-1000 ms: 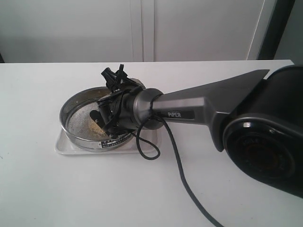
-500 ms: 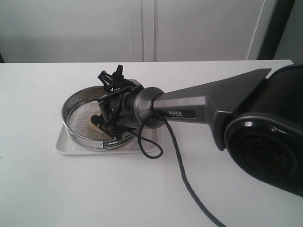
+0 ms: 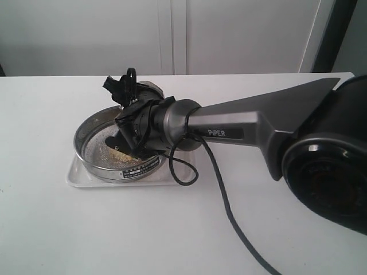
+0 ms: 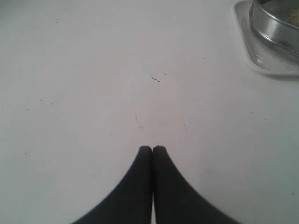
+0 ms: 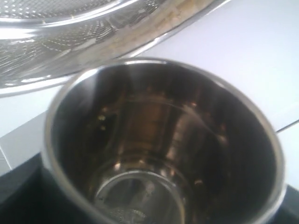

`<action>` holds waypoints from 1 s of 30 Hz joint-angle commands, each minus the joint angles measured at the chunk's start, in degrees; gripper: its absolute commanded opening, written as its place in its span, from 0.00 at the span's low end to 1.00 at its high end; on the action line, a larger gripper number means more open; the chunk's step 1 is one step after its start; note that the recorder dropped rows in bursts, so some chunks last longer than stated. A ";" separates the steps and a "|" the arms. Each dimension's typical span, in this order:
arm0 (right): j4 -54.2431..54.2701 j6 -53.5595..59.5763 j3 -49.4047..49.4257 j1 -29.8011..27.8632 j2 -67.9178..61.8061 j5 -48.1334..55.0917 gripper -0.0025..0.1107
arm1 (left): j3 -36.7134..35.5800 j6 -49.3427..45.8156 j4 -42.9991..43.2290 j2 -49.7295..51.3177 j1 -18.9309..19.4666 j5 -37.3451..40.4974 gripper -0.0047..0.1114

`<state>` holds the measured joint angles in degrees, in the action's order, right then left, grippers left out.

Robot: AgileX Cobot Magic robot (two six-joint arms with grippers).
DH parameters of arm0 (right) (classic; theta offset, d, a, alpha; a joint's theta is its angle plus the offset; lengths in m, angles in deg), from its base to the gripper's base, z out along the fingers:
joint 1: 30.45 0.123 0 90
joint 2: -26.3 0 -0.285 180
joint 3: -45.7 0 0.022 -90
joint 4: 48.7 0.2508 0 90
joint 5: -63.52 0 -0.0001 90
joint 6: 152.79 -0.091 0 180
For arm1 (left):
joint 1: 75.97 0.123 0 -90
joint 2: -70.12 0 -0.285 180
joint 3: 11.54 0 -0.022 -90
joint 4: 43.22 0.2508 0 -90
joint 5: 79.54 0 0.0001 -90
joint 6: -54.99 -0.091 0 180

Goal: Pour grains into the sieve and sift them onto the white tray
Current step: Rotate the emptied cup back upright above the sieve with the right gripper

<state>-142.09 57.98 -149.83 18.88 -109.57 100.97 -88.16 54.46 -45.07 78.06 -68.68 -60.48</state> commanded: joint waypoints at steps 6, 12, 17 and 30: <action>-1.07 -0.21 -0.02 1.07 1.06 -2.45 0.02 | -0.60 0.53 -0.23 -0.15 0.00 0.50 0.04; -3.48 -9.21 -0.68 1.07 1.19 -1.54 0.02 | -0.60 0.53 -0.23 -0.15 0.00 0.50 0.04; -2.84 -9.89 -0.69 1.32 1.19 -2.98 0.02 | -0.60 0.53 -0.23 -0.15 0.00 0.50 0.04; -6.56 -7.87 -1.41 1.43 3.04 -0.94 0.02 | -0.60 0.53 -0.23 -0.15 0.00 0.50 0.04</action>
<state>-147.51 49.65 -150.65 20.20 -108.58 99.40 -88.16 54.46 -45.07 78.06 -68.68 -60.48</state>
